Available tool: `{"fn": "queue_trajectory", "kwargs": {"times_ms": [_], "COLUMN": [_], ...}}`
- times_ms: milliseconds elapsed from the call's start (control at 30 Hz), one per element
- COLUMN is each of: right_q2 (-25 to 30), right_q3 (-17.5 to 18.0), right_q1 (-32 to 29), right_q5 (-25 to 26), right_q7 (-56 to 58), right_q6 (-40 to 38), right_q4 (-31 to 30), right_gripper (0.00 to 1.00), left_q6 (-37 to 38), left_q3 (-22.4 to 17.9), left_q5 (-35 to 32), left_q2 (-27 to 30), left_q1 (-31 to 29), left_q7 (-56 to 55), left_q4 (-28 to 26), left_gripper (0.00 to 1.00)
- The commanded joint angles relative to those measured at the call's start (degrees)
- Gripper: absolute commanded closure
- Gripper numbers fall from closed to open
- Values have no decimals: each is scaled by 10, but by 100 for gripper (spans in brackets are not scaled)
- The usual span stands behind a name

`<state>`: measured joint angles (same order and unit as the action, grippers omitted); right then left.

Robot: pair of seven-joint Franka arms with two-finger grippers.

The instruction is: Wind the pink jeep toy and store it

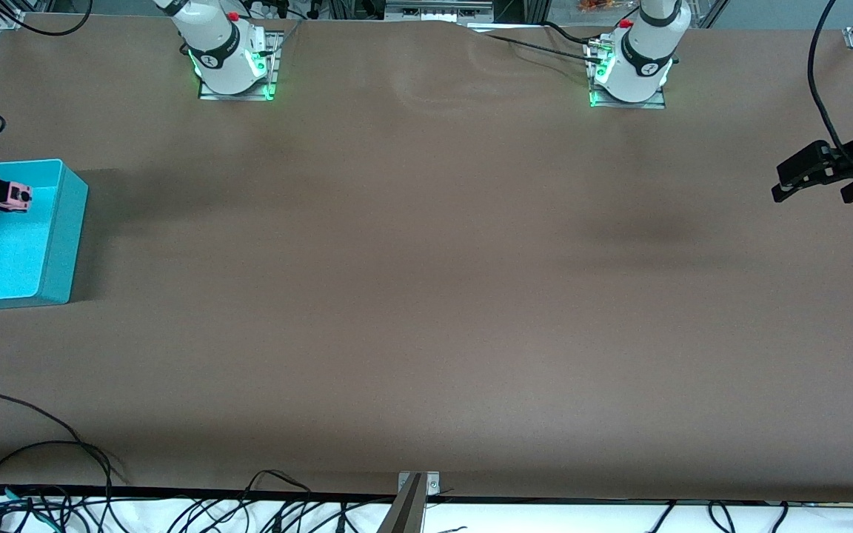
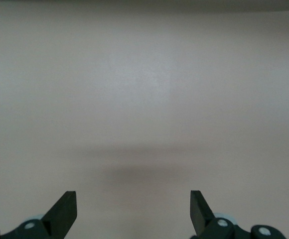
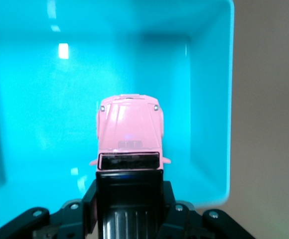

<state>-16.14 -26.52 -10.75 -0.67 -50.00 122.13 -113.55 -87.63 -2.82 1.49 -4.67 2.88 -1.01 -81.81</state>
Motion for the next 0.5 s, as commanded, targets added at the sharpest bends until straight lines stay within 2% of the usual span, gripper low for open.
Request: {"fn": "queue_trajectory", "kwargs": {"times_ms": [0, 233, 400, 467], "right_q2": [-54, -110, -130, -135], "right_q3": [6, 6, 9, 9], "right_q1": [-32, -40, -39, -39], "right_q5": [-7, -65, -100, -115], "right_q7": [44, 46, 46, 46], "right_q6": [57, 122, 126, 132], "right_q4": [21, 21, 20, 20], "right_gripper": [79, 79, 79, 75], "left_q6": [4, 3, 3, 3], "left_q3": [-3, -3, -3, -3], "left_q5": [7, 8, 5, 5], "left_q2": [-12, -13, -19, -20], "left_q1": [1, -2, -2, -2], "left_q7": [10, 10, 10, 10], "left_q4": [23, 22, 22, 22], "left_gripper": [0, 0, 0, 0]}}
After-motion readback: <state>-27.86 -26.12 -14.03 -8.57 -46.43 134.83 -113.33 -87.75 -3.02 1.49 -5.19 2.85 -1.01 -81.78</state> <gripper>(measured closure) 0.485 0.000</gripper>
